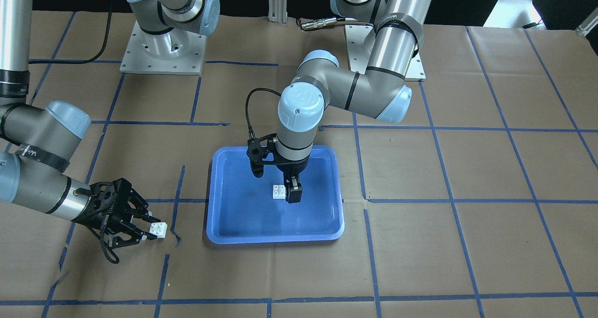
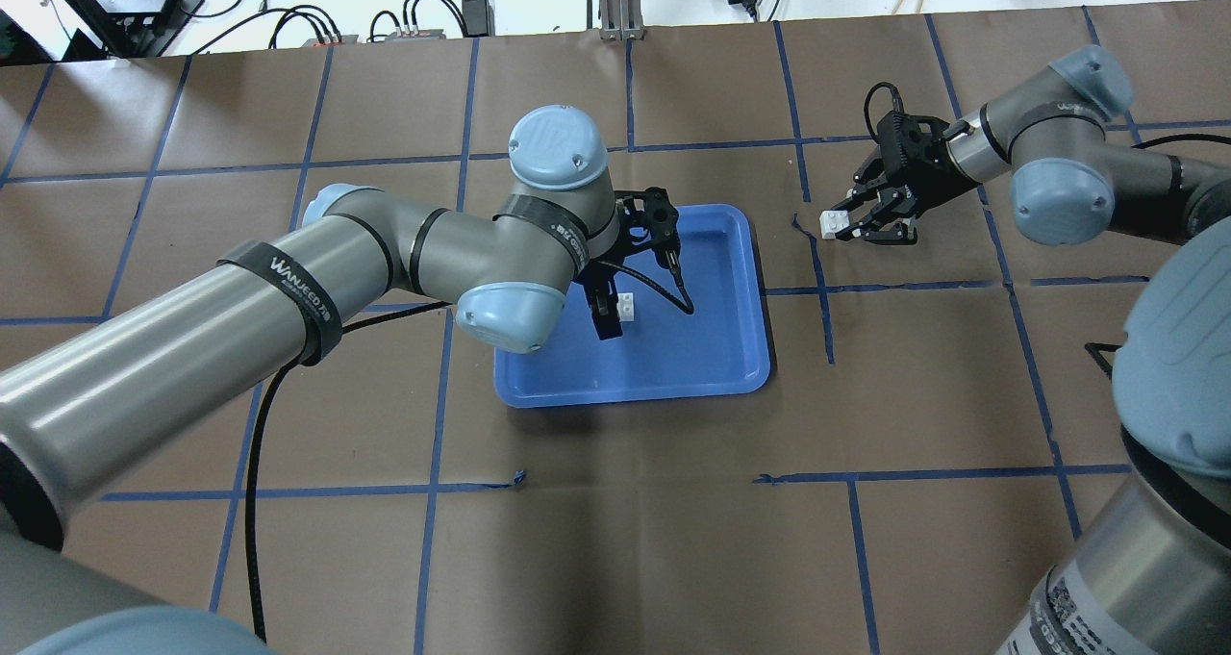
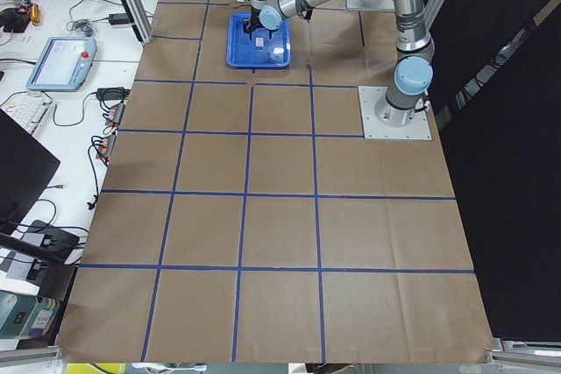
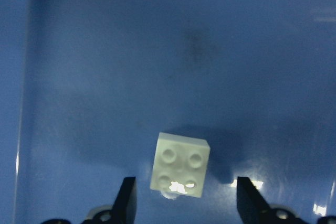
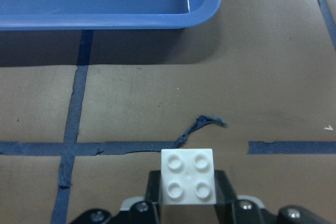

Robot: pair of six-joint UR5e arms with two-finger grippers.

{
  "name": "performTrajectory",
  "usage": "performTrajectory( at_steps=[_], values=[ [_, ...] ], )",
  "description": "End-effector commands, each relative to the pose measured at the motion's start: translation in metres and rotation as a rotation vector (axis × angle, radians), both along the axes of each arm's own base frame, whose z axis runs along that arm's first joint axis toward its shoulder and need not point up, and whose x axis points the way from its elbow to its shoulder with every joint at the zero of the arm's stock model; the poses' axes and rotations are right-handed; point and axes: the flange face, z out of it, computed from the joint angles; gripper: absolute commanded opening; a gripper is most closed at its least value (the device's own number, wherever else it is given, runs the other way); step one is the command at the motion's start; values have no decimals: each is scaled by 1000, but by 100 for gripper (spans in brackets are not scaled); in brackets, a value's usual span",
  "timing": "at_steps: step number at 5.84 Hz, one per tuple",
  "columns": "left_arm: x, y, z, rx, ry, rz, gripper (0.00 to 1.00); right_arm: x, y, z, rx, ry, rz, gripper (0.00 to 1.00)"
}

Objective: Assemble white blocks and place on blue tray

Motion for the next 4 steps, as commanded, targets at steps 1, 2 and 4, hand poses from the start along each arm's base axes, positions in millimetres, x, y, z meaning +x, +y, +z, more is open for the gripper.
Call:
performTrajectory(
  at_steps=[1,2,4],
  values=[
    [32,30,84,54,-23,124,99,1,-1,1,-1,1,0,28],
    [55,49,126,66,-27,215,99,10,-3,7,-10,3,9,28],
    [82,80,186,43,-10,454,99,91,-7,43,-13,7,41,27]
  ],
)
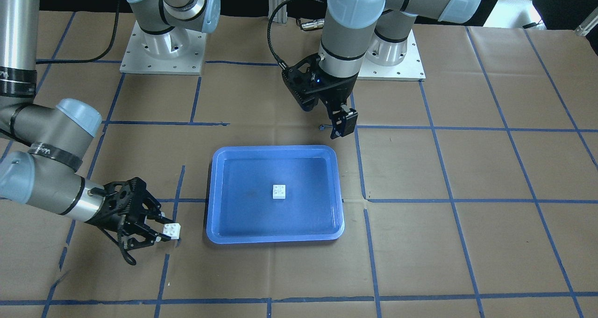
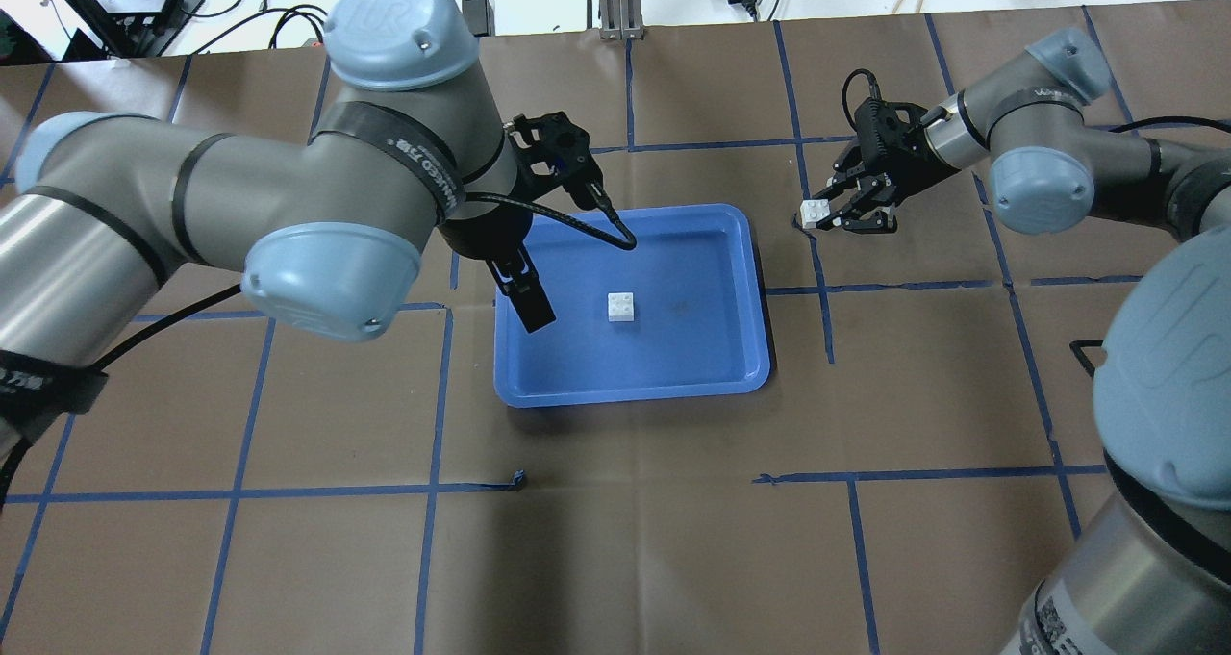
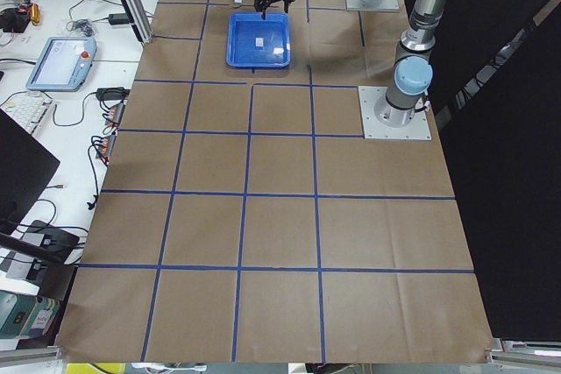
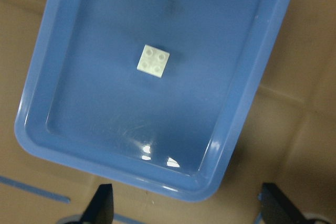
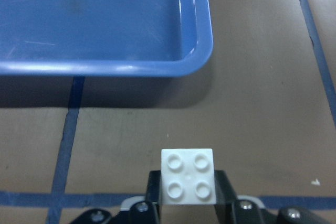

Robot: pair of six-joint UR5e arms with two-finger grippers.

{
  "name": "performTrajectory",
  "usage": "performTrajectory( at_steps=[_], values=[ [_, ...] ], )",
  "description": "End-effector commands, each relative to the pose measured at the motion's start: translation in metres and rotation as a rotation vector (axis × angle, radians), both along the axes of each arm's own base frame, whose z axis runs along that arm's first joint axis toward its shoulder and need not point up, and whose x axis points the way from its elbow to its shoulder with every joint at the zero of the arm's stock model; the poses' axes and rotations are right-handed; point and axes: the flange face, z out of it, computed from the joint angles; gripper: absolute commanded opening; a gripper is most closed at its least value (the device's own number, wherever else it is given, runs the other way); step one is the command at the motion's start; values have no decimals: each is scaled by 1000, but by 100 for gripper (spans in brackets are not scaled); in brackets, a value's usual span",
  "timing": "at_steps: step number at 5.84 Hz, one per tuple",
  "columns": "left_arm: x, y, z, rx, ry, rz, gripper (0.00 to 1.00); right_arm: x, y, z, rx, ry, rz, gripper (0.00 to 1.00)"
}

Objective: Assemble white blocks and place on blue tray

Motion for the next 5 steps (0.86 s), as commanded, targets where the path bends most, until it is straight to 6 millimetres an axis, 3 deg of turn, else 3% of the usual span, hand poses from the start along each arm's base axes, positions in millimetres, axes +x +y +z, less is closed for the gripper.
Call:
performTrajectory(
  at_steps=[1,2,3,4,5],
  values=[
    [26,15,45,-2,-3,164,99,70,10,35,6,3,12,27],
    [49,6,63,17,-9,274,99,97,20,50,19,2,6,27],
    [81,-5,76,18,-27,439,99,130,41,38,47,-2,46,27],
    [90,-6,97,-16,-19,619,99,141,58,26,70,-2,61,27],
    [93,-4,106,-12,-45,747,99,142,75,26,75,-4,56,28]
  ],
)
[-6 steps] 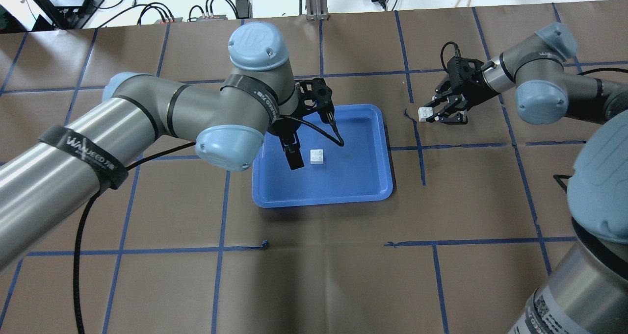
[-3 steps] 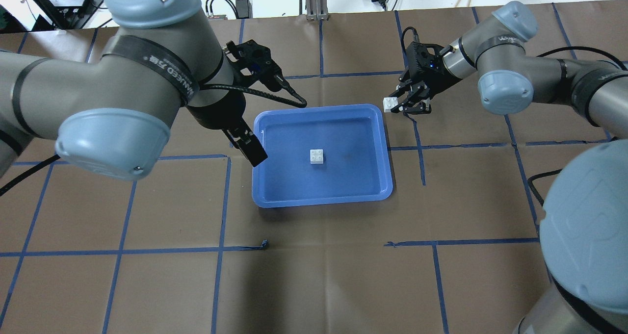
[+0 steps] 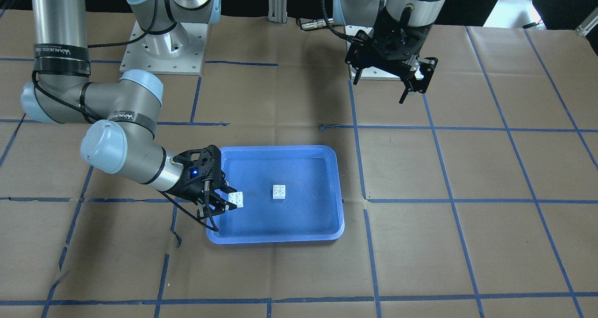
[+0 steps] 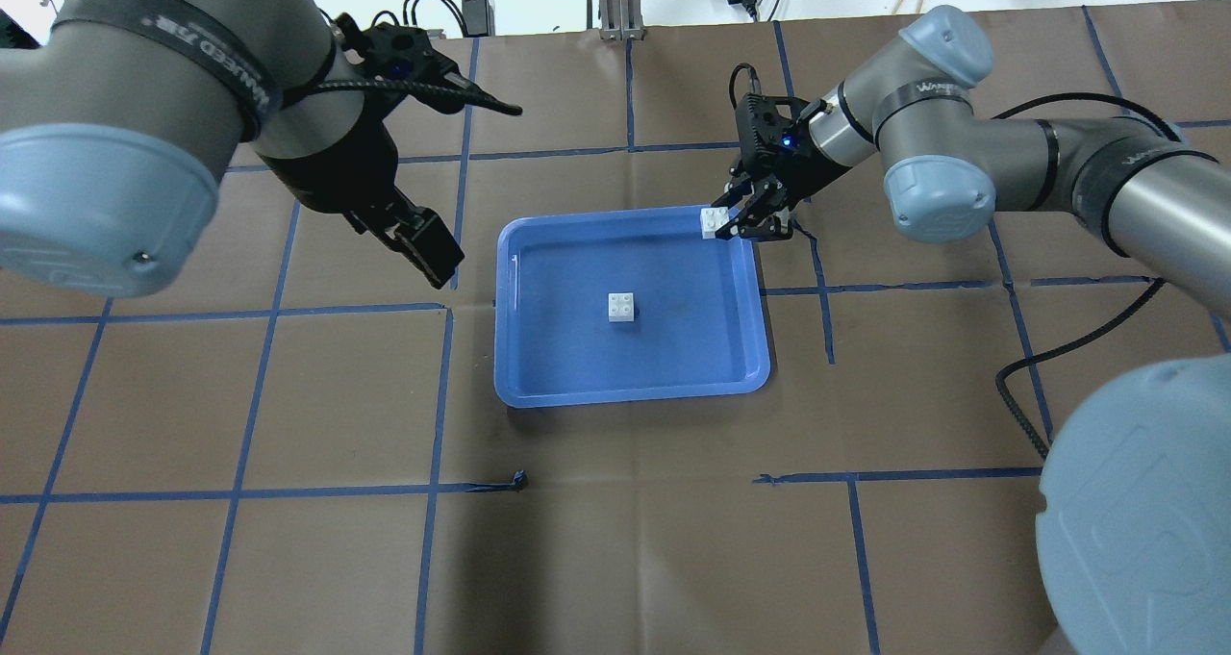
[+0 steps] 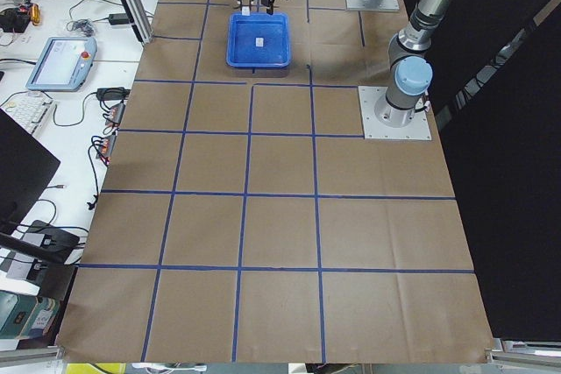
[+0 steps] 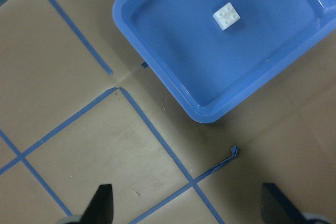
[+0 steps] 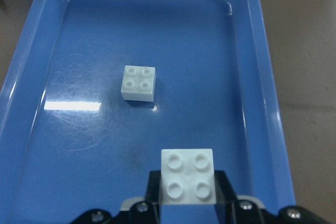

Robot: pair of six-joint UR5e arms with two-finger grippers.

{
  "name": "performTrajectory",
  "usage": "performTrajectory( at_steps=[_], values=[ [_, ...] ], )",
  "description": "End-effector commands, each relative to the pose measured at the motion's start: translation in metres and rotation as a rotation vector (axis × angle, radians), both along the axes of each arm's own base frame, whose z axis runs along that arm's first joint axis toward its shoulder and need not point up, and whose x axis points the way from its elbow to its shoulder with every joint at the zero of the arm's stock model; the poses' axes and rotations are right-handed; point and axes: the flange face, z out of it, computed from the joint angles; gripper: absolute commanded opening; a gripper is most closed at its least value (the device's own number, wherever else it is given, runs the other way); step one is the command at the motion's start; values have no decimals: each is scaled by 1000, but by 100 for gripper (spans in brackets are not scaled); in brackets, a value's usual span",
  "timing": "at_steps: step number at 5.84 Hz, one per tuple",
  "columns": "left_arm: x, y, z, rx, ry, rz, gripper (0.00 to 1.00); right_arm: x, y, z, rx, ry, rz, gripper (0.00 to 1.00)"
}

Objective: Assemble white blocks and place on blue tray

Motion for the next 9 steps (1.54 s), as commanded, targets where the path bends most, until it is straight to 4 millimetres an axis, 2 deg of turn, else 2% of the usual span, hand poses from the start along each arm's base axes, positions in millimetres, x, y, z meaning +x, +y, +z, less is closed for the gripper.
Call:
performTrajectory(
  at_steps=[1,3,5,6,9],
  values=[
    [7,0,14,-5,-9,195,99,6,30,-15,-4,-2,-19,27],
    [8,0,15,-6,-10,198,99,36,52,-35,-35,-7,-56,27],
    [9,0,16,-7,-13,203,99,41,50,-56,-28,-8,-70,27],
    [9,0,16,-7,-13,203,99,57,55,-59,-28,-10,-67,27],
    [11,0,17,-10,-11,206,99,62,58,-60,-24,-11,-73,27]
  ],
)
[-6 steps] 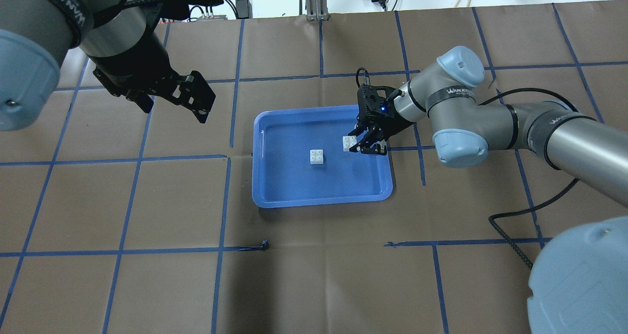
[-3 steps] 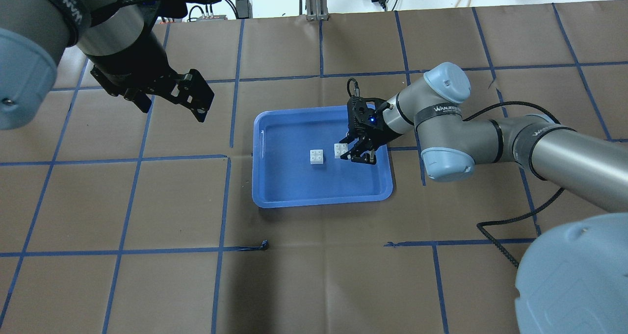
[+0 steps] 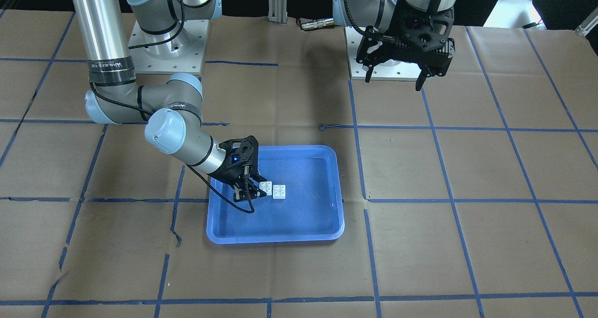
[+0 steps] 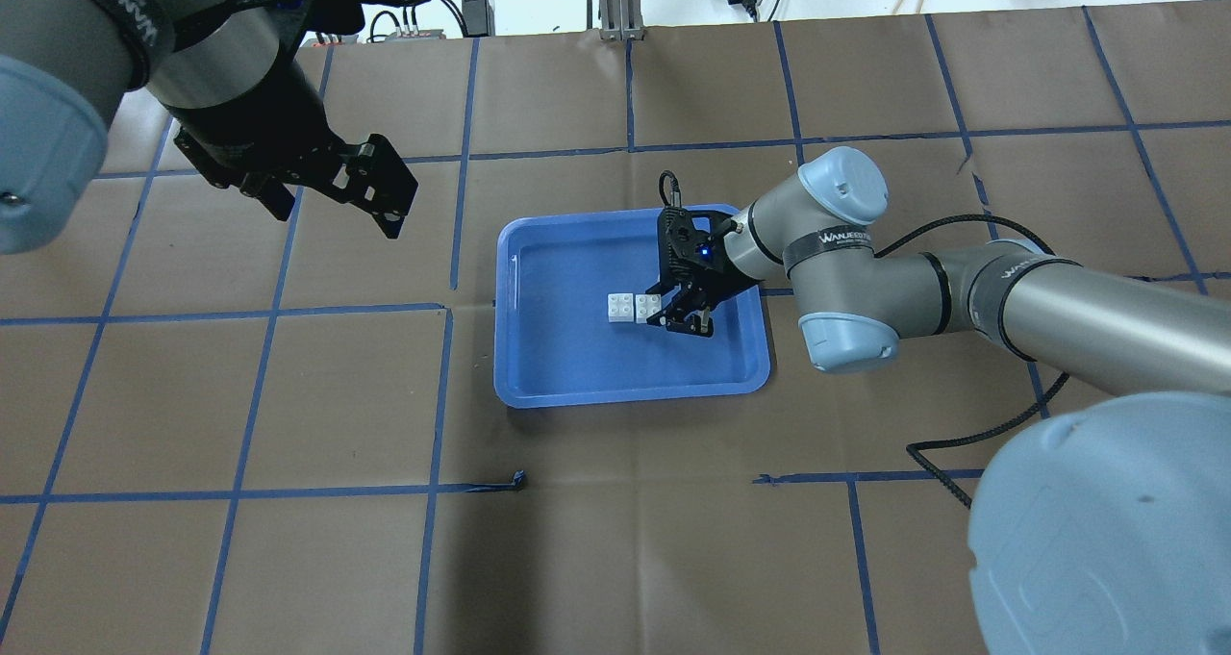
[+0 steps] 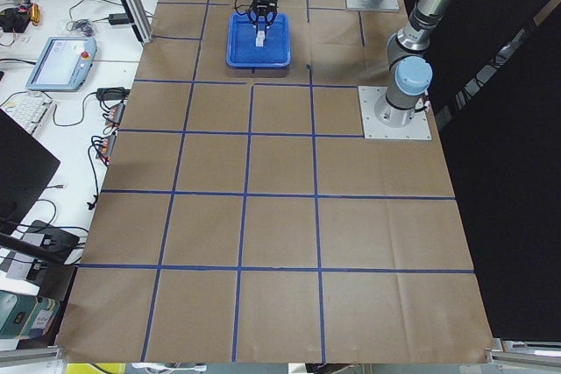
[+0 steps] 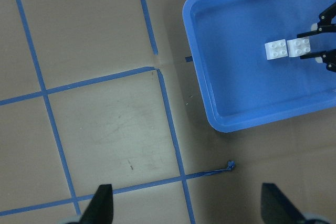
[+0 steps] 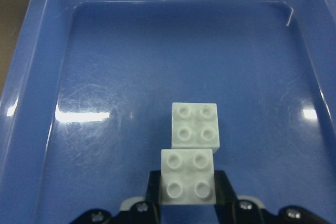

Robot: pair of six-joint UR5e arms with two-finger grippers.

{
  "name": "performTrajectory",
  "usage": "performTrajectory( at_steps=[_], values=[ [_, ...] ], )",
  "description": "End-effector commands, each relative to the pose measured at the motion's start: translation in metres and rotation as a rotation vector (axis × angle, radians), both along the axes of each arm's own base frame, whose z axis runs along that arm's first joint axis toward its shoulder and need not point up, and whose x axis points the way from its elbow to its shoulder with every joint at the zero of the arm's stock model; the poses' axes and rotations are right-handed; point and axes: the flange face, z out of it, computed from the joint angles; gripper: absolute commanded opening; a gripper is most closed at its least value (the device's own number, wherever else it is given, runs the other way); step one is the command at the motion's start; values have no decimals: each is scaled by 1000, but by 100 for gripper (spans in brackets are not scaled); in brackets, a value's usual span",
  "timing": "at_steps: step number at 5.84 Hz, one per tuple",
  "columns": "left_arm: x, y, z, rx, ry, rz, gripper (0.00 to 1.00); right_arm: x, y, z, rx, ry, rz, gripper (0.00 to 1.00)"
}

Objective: Assemble white blocks and place on blue tray

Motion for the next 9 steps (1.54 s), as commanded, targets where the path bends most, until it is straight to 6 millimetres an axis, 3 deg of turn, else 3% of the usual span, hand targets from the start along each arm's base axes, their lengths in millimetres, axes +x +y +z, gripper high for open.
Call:
performTrajectory(
  at_steps=[1,9],
  values=[
    [0,0,1,-2,1,1,99,1,0,0,16,-1,-26,27],
    [0,0,3,-7,2,0,99,1,-2,-4,-1,-3,-32,29]
  ],
)
